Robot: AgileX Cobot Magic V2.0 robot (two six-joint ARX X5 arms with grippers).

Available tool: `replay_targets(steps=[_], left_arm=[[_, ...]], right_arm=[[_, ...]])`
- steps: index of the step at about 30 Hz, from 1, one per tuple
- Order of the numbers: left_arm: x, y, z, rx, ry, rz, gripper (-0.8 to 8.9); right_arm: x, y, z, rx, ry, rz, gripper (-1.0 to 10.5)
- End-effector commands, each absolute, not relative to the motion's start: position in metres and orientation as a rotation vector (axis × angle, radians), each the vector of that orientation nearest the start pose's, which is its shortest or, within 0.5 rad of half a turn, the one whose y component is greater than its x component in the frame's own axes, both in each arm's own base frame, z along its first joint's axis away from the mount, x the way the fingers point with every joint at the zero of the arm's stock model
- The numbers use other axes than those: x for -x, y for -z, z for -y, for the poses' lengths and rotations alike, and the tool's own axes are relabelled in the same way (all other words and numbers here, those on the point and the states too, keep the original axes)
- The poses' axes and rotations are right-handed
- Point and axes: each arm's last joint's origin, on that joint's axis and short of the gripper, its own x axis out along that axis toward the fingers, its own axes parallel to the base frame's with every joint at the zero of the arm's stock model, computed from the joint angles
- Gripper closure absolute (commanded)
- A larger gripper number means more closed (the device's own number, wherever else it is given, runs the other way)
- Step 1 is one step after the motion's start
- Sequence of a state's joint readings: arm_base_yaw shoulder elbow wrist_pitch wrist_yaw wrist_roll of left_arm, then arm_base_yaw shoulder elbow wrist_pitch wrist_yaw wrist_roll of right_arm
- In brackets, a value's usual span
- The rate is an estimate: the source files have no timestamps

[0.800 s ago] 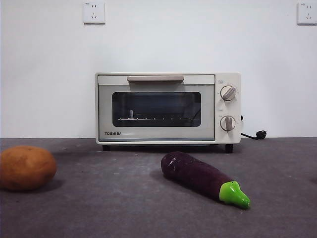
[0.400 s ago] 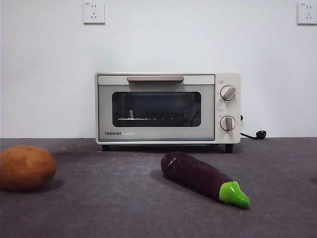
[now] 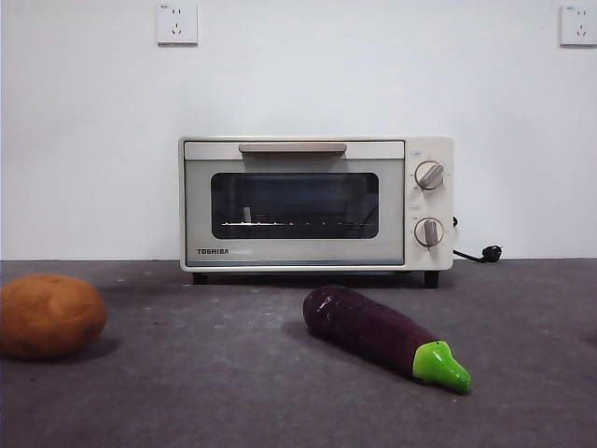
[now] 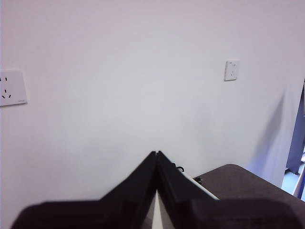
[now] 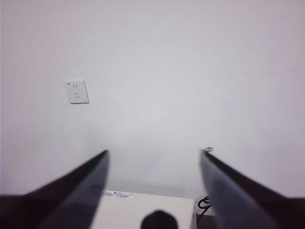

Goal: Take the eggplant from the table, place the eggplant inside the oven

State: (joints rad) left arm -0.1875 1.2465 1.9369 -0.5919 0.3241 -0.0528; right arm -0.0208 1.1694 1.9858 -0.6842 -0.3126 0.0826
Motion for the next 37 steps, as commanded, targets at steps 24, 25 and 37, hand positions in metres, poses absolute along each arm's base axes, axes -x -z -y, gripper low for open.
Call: replay_targets(steps=[24,25,37], left_arm=[[-0.27,-0.524,0.065,0.03,0.589,-0.085,8.19],[-0.278,-0.519,0.067,0.031,0.599,-0.1,8.19],[-0.37,-0.437,0.108,0.013,0.651,-0.341,8.19]], right_arm=[[-0.136,-0.573,-0.008,-0.098,-0.356,0.05,3.4],[-0.136,-0.573,-0.008,-0.098,-0.356,0.049,3.4],[-0.138,-0.57,-0.008,-0.102,-0.354,0.019,3.4]])
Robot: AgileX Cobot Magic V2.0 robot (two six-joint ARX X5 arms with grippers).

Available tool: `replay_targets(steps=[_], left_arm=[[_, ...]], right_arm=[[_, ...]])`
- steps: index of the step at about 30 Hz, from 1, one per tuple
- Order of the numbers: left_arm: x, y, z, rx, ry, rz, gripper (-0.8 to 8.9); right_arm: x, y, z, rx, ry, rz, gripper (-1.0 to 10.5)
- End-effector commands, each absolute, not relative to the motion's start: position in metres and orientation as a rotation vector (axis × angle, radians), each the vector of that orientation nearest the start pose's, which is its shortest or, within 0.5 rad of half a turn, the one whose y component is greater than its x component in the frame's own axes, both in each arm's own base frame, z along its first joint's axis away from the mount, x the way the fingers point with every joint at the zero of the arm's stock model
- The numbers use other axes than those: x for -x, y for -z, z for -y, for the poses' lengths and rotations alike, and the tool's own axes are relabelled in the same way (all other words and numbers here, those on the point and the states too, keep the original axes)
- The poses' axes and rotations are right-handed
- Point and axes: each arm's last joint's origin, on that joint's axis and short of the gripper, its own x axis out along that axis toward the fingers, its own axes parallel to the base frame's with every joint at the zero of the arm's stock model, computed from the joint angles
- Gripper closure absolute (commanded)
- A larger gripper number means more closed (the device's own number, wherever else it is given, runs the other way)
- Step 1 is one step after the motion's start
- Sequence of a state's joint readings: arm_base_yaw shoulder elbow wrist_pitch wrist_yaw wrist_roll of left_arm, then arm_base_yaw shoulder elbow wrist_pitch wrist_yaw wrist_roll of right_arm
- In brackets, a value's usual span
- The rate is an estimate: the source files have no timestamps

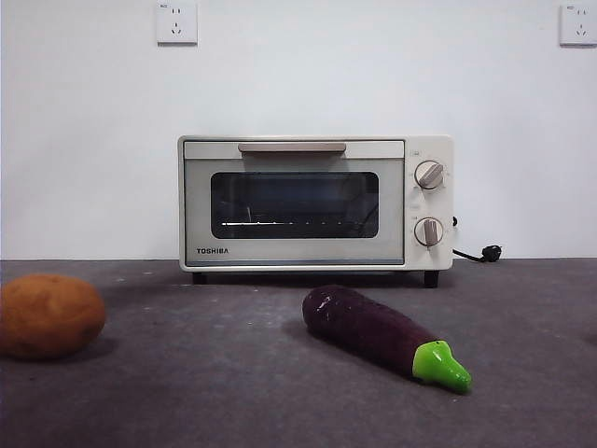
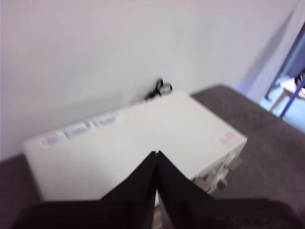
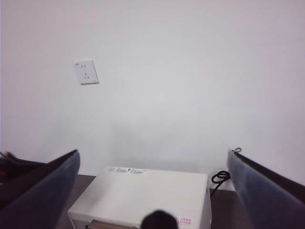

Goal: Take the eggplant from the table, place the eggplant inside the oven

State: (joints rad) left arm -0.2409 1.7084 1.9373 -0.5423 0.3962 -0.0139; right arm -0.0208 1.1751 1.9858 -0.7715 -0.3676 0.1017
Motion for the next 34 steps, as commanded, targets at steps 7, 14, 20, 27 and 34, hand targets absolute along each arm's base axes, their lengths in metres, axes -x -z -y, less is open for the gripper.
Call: replay_targets(steps=[7,14,20,27,34], left_arm=[[-0.405,-0.384,0.138,-0.045,0.705,-0.462,8.19],[-0.42,-0.349,0.157,-0.08,0.735,-0.54,8.19],[-0.427,-0.332,0.166,-0.095,0.747,-0.575,8.19],[-0.433,-0.314,0.172,-0.121,0.745,-0.623,8.19],[-0.434,-0.309,0.175,-0.144,0.738,-0.637,8.19]], right_arm=[[-0.138,-0.568,-0.009,-0.102,-0.377,0.001,3.4],[-0.138,-0.568,-0.009,-0.103,-0.378,-0.005,3.4],[-0.139,-0.566,-0.009,-0.103,-0.377,-0.025,3.4],[-0.145,-0.564,-0.008,-0.107,-0.377,-0.042,3.4],[-0.152,-0.56,-0.008,-0.113,-0.376,-0.072,3.4]])
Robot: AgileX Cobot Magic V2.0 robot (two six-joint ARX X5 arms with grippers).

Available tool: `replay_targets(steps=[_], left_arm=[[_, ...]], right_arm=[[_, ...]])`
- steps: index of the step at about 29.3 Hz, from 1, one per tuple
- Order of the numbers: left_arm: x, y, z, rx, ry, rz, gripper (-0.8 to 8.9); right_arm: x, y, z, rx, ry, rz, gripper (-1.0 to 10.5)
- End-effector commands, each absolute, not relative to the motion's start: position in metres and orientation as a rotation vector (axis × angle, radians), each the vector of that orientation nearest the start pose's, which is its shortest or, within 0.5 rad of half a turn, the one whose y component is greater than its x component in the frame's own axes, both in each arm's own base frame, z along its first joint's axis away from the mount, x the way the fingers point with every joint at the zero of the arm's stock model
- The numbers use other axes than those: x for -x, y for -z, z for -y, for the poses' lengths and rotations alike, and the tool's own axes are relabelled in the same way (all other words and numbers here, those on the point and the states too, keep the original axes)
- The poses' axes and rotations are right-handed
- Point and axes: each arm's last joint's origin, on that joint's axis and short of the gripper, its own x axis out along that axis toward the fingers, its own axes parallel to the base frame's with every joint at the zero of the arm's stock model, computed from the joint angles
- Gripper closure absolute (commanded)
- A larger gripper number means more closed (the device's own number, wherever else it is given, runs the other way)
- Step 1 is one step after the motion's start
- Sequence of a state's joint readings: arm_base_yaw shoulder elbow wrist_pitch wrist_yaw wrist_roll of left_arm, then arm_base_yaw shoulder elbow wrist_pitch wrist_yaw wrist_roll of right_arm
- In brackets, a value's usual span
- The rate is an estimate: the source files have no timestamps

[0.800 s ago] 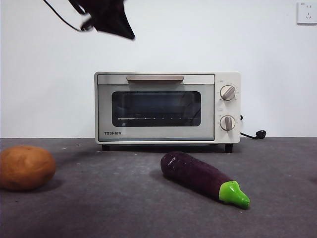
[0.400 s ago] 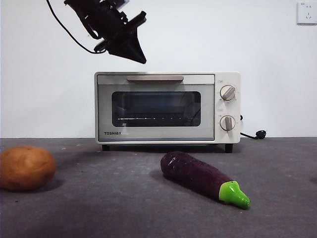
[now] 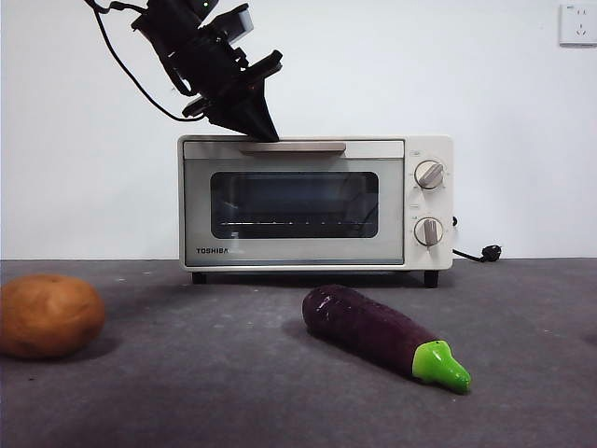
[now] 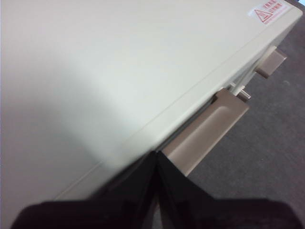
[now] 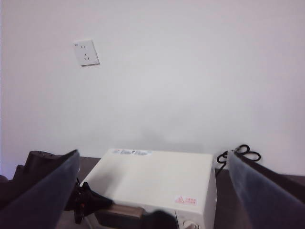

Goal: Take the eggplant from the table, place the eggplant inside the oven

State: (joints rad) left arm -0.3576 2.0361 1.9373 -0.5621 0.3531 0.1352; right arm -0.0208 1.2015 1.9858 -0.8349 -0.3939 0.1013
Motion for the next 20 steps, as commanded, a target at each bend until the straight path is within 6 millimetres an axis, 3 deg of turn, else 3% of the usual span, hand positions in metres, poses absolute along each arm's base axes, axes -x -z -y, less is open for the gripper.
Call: replay_targets(steps=[1,12,20], left_arm=[[-0.434,-0.308,0.175,-0.147,0.735,-0.639,8.19],[-0.43,-0.286,0.188,-0.185,0.768,-0.744,8.19],[-0.421,-0.286,0.208,-0.202,0.815,-0.753,8.19]], right_arm=[[-0.153,-0.56,-0.008,-0.114,-0.376,-0.076,3.4],[-0.153,-0.56,-0.009,-0.114,-0.383,-0.078,3.5],[-0.153,-0.56,-0.009,-0.113,-0.383,-0.077,3.5]])
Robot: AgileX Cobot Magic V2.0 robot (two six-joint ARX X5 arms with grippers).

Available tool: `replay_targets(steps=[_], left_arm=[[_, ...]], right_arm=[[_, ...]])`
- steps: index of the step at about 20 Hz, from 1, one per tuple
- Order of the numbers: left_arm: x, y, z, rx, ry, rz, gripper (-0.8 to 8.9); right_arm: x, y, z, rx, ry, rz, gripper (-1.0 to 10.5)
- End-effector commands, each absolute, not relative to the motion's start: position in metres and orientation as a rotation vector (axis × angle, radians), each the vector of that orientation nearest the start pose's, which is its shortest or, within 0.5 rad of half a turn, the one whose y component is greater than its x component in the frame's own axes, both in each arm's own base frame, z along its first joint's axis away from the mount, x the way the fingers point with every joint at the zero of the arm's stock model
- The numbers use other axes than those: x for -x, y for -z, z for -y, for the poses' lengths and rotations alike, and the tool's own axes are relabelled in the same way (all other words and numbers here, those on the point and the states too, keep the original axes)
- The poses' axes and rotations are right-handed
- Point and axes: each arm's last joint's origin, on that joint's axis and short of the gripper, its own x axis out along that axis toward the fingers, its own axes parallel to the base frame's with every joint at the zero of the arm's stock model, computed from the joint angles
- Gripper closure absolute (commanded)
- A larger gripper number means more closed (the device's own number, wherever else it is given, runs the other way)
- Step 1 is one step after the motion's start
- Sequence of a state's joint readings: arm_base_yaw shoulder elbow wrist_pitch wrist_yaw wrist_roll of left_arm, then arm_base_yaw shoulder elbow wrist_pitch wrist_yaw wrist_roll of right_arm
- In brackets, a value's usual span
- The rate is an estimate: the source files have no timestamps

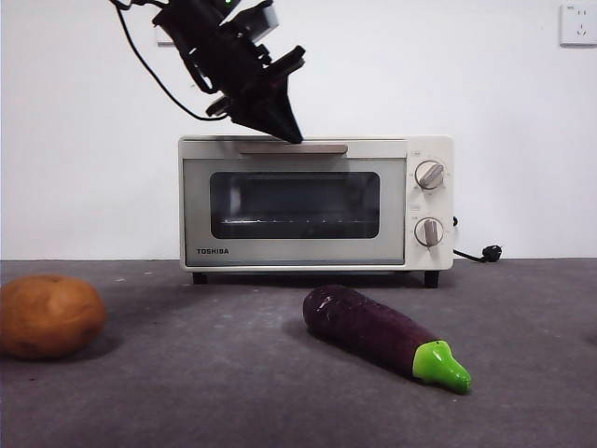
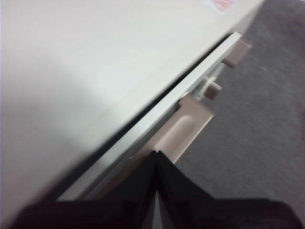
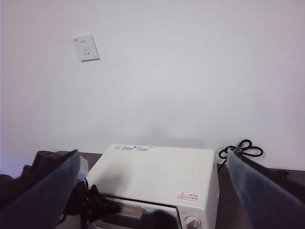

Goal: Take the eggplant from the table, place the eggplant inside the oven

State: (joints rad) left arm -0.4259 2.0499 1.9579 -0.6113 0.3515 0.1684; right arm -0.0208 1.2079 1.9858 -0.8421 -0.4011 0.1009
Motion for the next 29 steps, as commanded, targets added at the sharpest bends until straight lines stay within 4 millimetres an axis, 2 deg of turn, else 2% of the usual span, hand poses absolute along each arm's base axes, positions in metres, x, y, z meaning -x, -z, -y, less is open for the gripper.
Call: replay_targets(steps=[1,23,29], left_arm=[[-0.419,-0.285,0.21,-0.204,0.821,-0.757,8.19],[-0.39,-0.278,0.244,-0.225,0.953,-0.879,8.19],[-0.386,-0.277,0.245,-0.2,1.0,-0.906,8.19]], right_arm=[[-0.153,-0.56,-0.009,-0.113,-0.383,-0.077,3.5],[-0.153,-0.56,-0.009,-0.113,-0.383,-0.076,3.5],[-0.153,-0.56,-0.009,-0.113,-0.383,-0.077,3.5]])
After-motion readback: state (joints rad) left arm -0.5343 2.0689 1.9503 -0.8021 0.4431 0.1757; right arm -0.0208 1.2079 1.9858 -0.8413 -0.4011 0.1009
